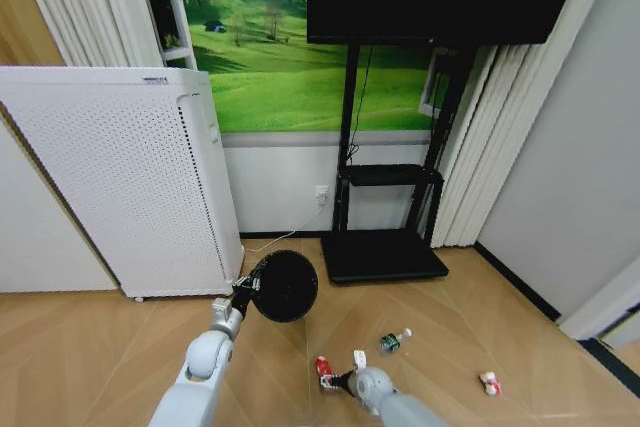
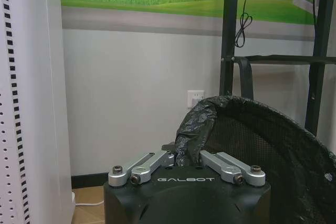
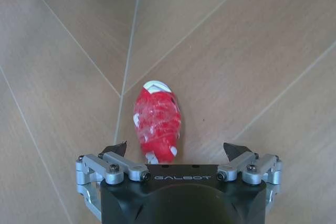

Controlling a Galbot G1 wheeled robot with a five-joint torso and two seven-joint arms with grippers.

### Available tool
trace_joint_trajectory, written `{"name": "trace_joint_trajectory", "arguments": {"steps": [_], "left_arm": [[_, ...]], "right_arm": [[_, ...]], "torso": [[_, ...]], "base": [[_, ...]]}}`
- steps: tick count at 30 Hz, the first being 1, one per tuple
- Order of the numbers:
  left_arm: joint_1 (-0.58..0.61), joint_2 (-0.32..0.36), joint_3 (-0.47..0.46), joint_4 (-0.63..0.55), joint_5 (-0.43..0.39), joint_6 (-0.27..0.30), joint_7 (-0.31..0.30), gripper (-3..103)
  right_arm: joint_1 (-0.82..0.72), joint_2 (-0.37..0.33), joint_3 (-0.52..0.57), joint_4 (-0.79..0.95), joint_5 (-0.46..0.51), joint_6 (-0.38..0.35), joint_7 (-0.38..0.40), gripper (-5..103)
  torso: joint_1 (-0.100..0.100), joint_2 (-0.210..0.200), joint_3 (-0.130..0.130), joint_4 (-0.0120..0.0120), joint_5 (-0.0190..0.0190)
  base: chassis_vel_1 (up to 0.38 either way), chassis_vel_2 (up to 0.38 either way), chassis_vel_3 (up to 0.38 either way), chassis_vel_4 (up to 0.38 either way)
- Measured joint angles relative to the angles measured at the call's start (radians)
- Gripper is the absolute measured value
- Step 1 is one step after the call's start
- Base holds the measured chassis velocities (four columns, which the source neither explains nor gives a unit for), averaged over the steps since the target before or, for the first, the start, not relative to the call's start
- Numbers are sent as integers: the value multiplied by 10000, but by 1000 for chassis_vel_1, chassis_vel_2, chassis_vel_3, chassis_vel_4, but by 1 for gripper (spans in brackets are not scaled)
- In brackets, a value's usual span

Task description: Pick up the trash bin and place the garbage on the floor into it.

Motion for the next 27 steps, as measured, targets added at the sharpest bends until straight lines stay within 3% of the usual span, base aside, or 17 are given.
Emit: {"name": "trace_joint_trajectory", "arguments": {"steps": [6,27], "left_arm": [[9,-1,4,-27,-2,-1,34,7],[-39,51,-100,-57,-113,13,53,7]], "right_arm": [[110,50,33,-114,-895,398,-507,100],[215,583,-174,-615,-1743,691,-569,100]], "torso": [[0,0,0,0,0],[0,0,0,0,0]], "base": [[0,0,0,0],[0,0,0,0]]}}
